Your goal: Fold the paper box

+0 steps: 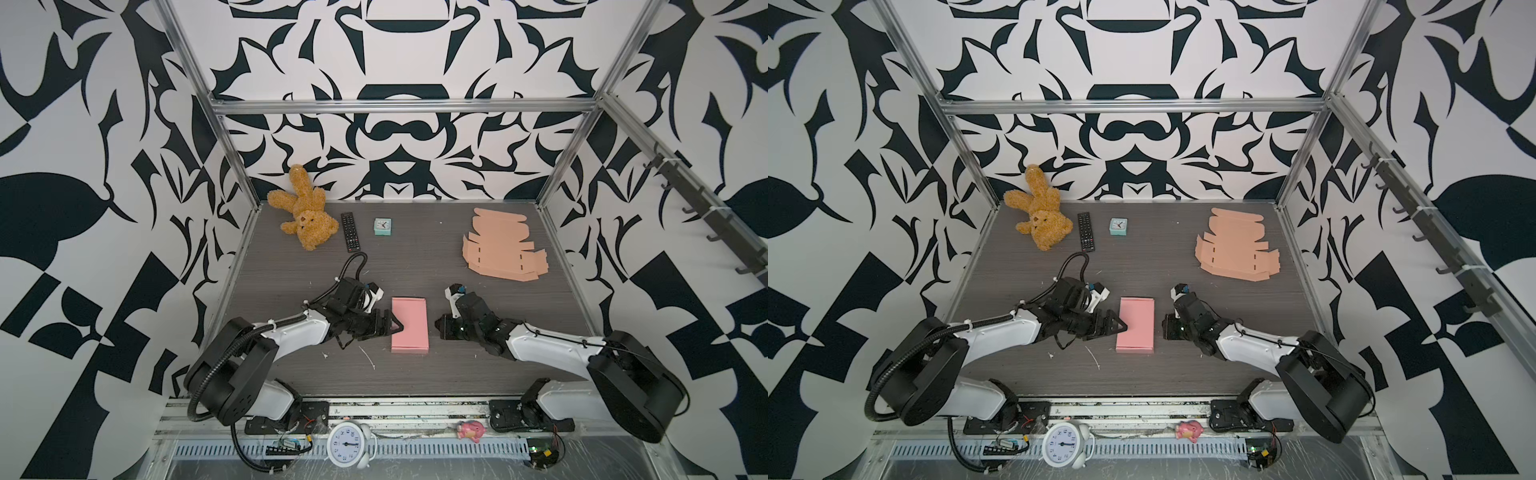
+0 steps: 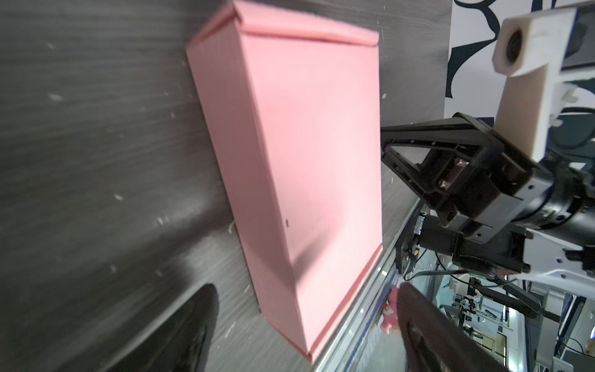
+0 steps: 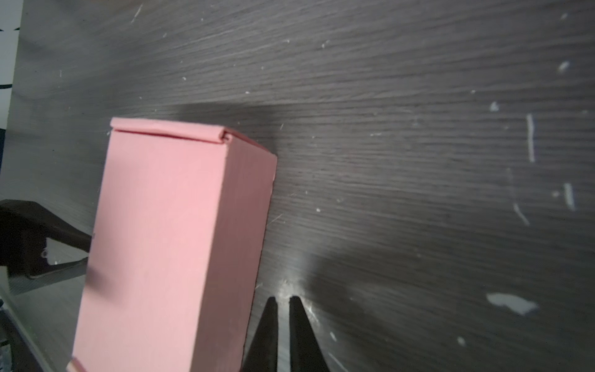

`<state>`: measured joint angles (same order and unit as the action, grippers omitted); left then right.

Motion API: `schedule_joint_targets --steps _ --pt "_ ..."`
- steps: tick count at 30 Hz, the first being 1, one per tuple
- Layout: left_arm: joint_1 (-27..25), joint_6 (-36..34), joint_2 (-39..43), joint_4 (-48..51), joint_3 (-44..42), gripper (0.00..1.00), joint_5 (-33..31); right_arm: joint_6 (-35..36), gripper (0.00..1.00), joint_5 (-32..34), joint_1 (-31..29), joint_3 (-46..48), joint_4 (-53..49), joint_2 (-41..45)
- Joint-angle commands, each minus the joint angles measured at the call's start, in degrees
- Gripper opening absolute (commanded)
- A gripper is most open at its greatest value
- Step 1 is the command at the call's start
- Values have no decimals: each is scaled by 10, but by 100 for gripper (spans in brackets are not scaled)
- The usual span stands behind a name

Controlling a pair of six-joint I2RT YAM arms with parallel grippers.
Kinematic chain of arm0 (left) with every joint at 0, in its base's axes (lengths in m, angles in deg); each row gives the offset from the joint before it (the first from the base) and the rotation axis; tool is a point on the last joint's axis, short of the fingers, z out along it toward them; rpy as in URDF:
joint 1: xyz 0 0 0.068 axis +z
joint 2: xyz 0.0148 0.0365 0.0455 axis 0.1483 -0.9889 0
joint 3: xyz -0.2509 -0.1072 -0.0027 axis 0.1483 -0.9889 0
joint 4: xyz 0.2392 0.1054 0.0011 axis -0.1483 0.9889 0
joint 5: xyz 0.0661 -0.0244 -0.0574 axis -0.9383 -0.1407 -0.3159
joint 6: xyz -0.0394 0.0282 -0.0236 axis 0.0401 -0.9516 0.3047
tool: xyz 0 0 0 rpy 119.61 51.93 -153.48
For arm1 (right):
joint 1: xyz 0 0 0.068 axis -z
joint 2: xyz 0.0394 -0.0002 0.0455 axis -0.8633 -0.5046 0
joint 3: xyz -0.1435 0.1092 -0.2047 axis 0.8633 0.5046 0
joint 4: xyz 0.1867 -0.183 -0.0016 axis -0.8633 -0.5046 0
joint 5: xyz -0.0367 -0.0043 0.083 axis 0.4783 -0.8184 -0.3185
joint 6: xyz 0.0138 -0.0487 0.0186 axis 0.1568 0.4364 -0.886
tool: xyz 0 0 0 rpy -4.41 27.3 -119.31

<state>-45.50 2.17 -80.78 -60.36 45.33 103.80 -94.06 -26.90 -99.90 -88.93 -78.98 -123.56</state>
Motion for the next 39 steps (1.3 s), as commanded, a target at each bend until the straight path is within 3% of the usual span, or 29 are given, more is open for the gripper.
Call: schedule_joint_targets --steps 1,13,16,39 --pt "-20 20 31 4 -17 88 -19 -16 11 38 -27 15 -50 31" --pt "-63 44 56 -13 -36 86 -54 -43 10 77 -109 8 -59 25" --pt "-70 51 55 -23 -40 81 -55 -49 9 79 -121 7 -45 13" --pt "-109 78 54 -48 -39 78 -77 -56 10 76 -179 -22 -1 -23"
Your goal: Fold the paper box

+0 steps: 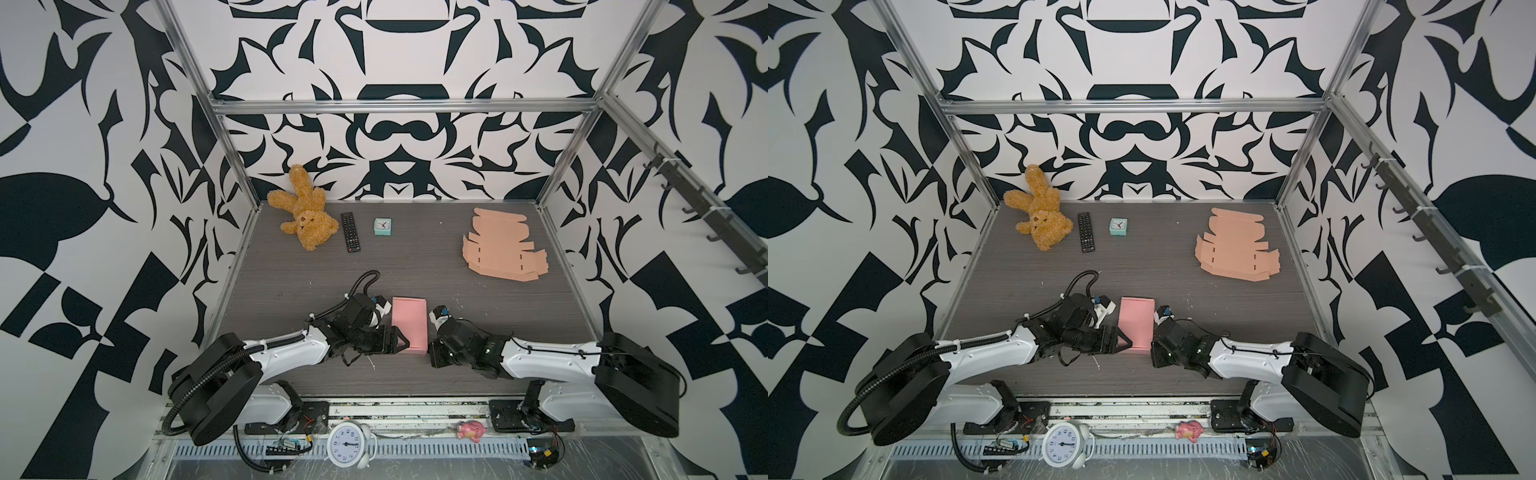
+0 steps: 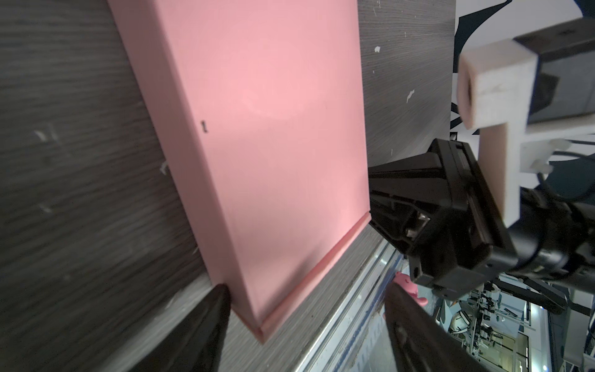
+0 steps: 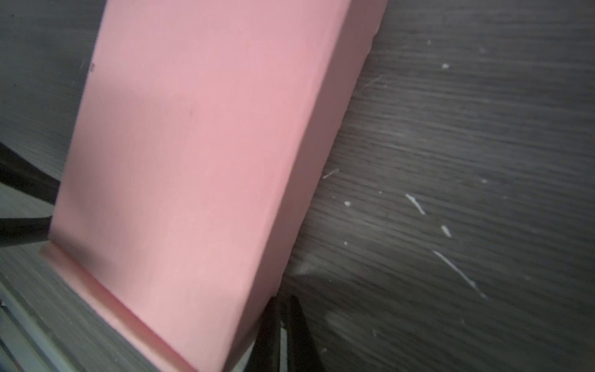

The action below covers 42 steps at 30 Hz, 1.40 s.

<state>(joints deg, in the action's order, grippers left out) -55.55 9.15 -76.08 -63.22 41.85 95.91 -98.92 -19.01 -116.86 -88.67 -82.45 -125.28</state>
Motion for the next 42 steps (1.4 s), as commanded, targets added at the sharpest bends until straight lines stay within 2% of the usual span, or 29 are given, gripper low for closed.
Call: schedule_joint_targets --steps 1,13,17,25,29,32,36,38,42 --pt "-9 10 8 -20 -4 78 1 -8 9 -2 -12 -27 35 -8" --pt "-14 13 10 -13 -6 77 -11 -11 9 5 -21 -15 38 3" --pt "-8 1 20 12 -5 77 -34 -10 10 6 -22 -6 35 7" --pt "40 -41 41 59 7 77 -24 -6 11 10 -45 -24 34 -21" --pt "72 -52 59 73 -2 81 -17 -2 12 11 -57 -41 32 -33" --pt "96 -68 88 106 -4 83 -18 4 15 7 -66 -56 34 -45" --pt "101 -96 126 178 11 84 -44 15 23 24 -76 -49 42 -22" --pt "101 -106 145 220 20 84 -66 27 28 53 -78 -51 3 -3" --pt "101 -100 189 241 17 84 -74 64 39 87 -76 -80 -92 30"
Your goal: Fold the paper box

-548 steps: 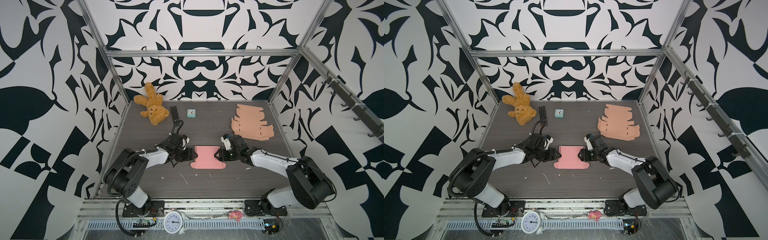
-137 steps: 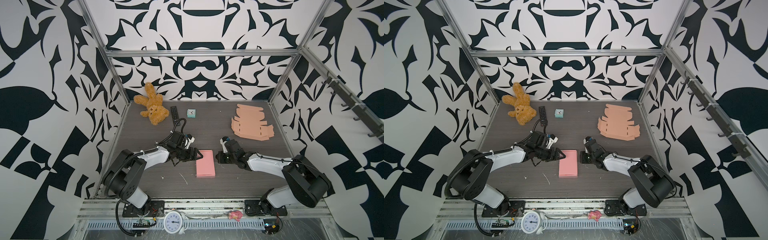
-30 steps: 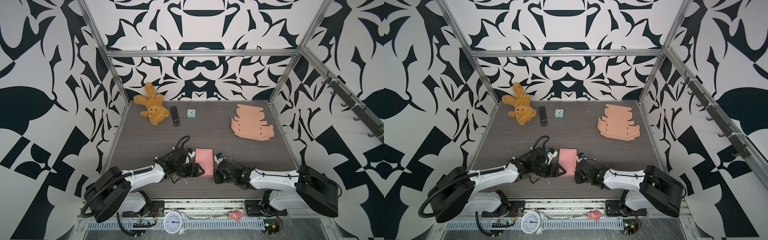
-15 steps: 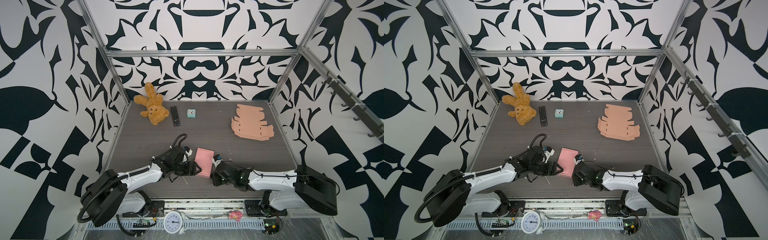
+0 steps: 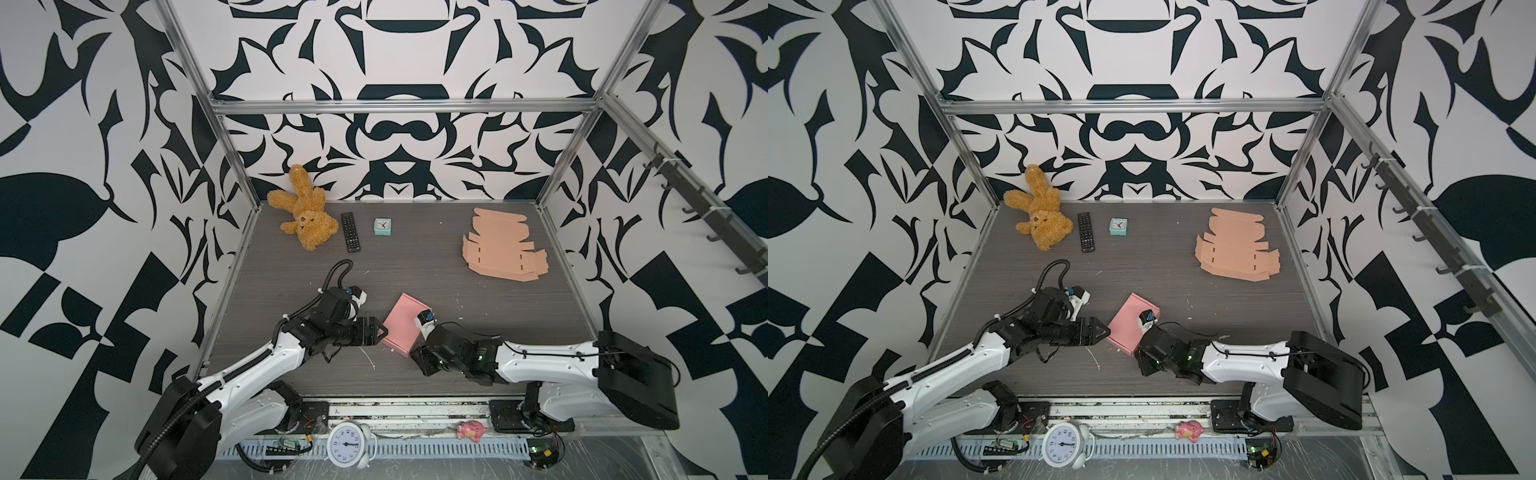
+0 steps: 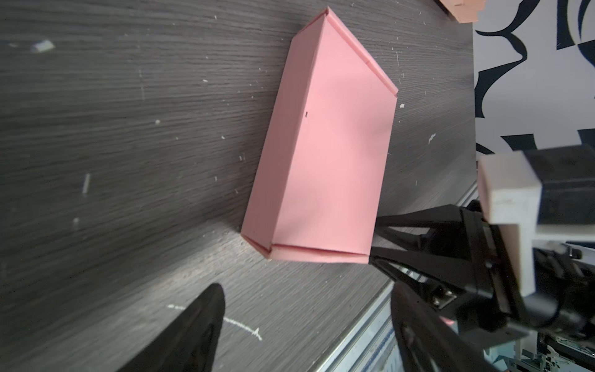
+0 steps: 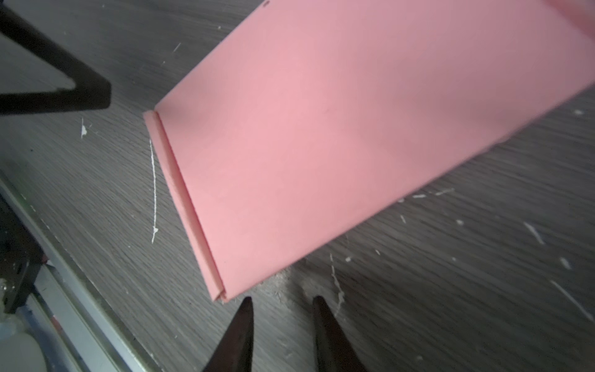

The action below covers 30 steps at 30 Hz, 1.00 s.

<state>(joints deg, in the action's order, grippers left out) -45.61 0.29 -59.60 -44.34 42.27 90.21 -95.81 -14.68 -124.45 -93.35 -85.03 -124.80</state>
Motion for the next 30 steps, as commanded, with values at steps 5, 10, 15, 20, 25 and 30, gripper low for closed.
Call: schedule_joint_targets --steps 5,10,15,20,25,30 --pt "-7 1 36 56 8 84 4 82 58 57 15 -54 -112 82" --pt "-43 26 38 35 -4 84 7 114 73 -26 88 -80 -123 110" --pt "-80 48 30 6 -16 84 0 147 78 -100 169 -123 -139 78" --pt "-111 70 5 -40 -27 84 -2 184 82 -163 232 -182 -143 8" --pt "-130 87 -20 -77 -33 84 -6 201 83 -211 279 -230 -132 -69" --pt "-139 95 -49 -118 -34 84 -7 207 82 -243 307 -261 -118 -130"
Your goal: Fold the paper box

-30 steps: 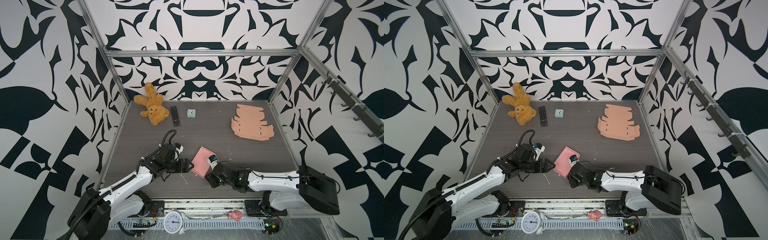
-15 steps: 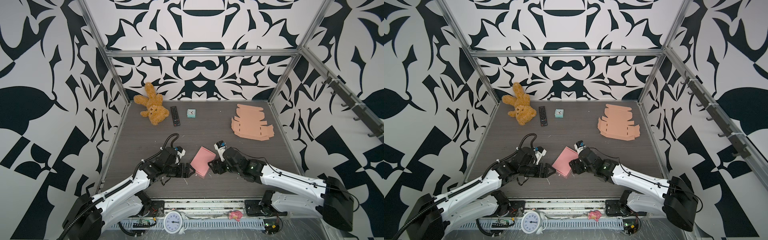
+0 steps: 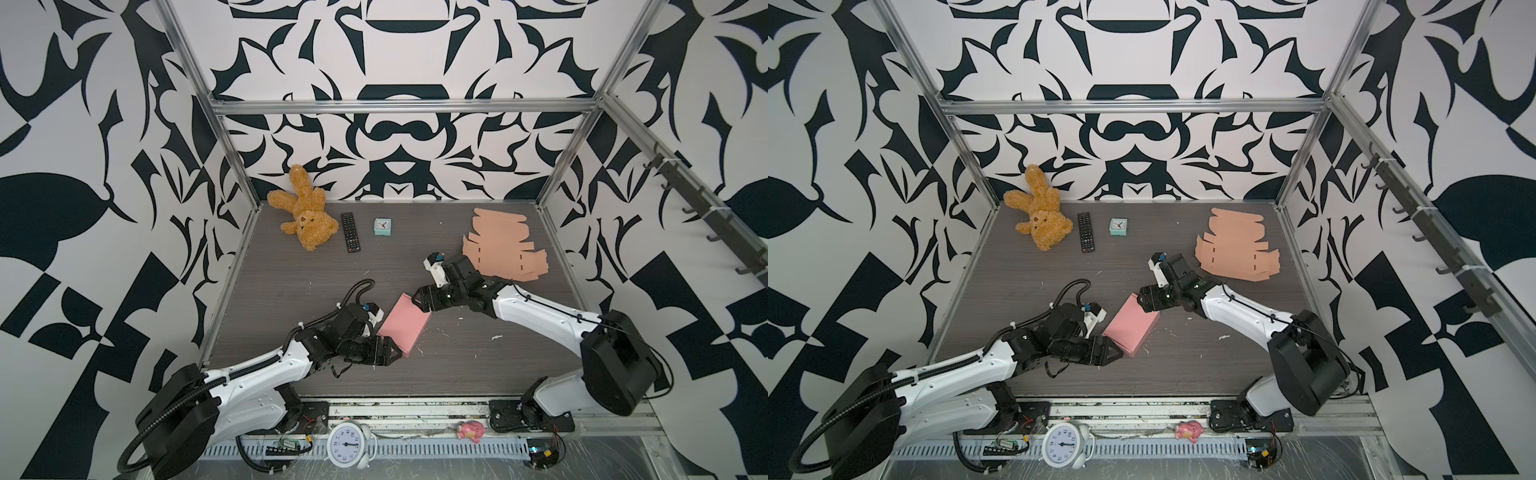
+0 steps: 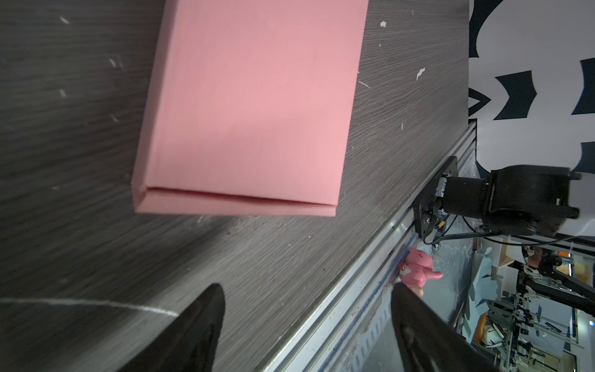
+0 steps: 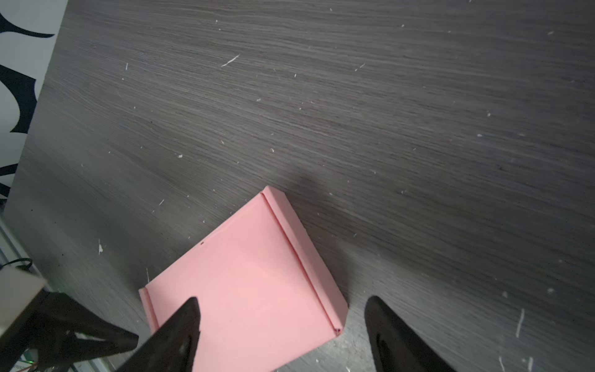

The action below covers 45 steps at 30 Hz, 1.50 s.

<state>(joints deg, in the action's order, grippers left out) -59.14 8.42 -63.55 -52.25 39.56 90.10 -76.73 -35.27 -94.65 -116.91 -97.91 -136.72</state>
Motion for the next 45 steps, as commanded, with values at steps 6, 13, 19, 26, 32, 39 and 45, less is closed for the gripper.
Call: schedule_joint_targets --steps 6,13,19,26,32,39,45 --pt "-3 15 -31 -77 -6 84 -5 15 83 -64 18 -38 28 -56" --pt "-4 8 -63 -102 -2 84 -4 -5 80 -91 18 -31 45 -93" --pt "5 0 -78 -110 4 83 -1 -14 80 -101 18 -11 58 -87" --pt "23 -3 -96 -134 6 83 19 -26 77 -112 17 7 69 -79" --pt "42 -14 -127 -133 12 82 34 -41 74 -118 13 42 99 -66" --pt "62 -28 -135 -129 24 81 41 -57 73 -128 9 69 122 -52" --pt "78 -32 -159 -143 36 80 59 -70 72 -129 8 85 134 -41"
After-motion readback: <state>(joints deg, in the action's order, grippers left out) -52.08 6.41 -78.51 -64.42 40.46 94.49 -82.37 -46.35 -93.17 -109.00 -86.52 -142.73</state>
